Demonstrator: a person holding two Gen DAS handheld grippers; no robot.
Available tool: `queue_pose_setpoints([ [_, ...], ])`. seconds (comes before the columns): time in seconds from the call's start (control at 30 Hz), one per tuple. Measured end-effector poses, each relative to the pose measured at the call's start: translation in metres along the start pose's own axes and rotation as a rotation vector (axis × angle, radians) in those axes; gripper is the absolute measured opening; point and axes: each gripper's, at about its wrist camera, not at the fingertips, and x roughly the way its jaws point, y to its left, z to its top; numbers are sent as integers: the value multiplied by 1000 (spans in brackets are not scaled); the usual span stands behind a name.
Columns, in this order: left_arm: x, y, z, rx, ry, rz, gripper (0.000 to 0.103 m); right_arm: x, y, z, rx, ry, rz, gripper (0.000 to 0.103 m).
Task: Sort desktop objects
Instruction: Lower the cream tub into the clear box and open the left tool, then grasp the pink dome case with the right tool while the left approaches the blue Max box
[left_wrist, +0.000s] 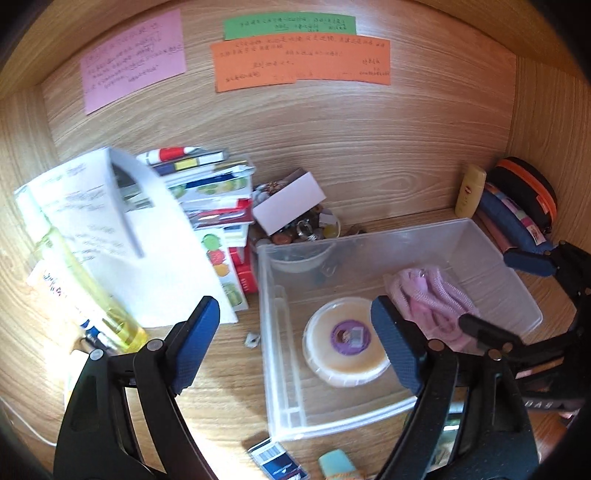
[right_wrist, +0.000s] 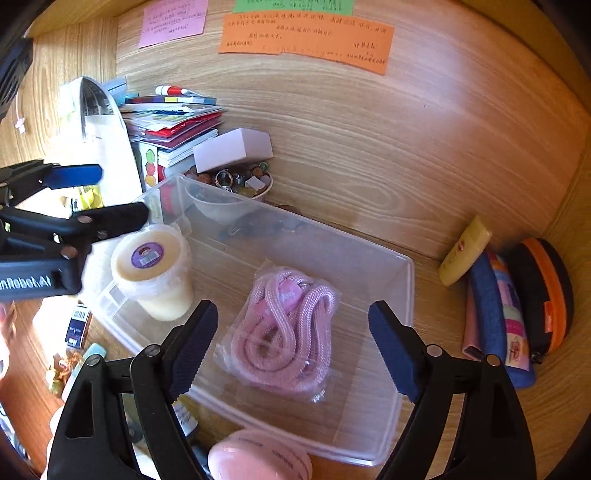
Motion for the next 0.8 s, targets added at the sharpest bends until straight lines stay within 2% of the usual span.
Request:
queue_pose_setpoints([
  [0.4,-34,34,-43,-33,40,24,86,-47,-13,-26,36,-27,-30,82],
  [0.63,-28,47,-72,-40,118,42,86,-52,-14,-48,39,7,-46,84],
  [0.8,-15,49,-91,-41,178,43,86,-48,-15,-64,53,55,-21,84],
])
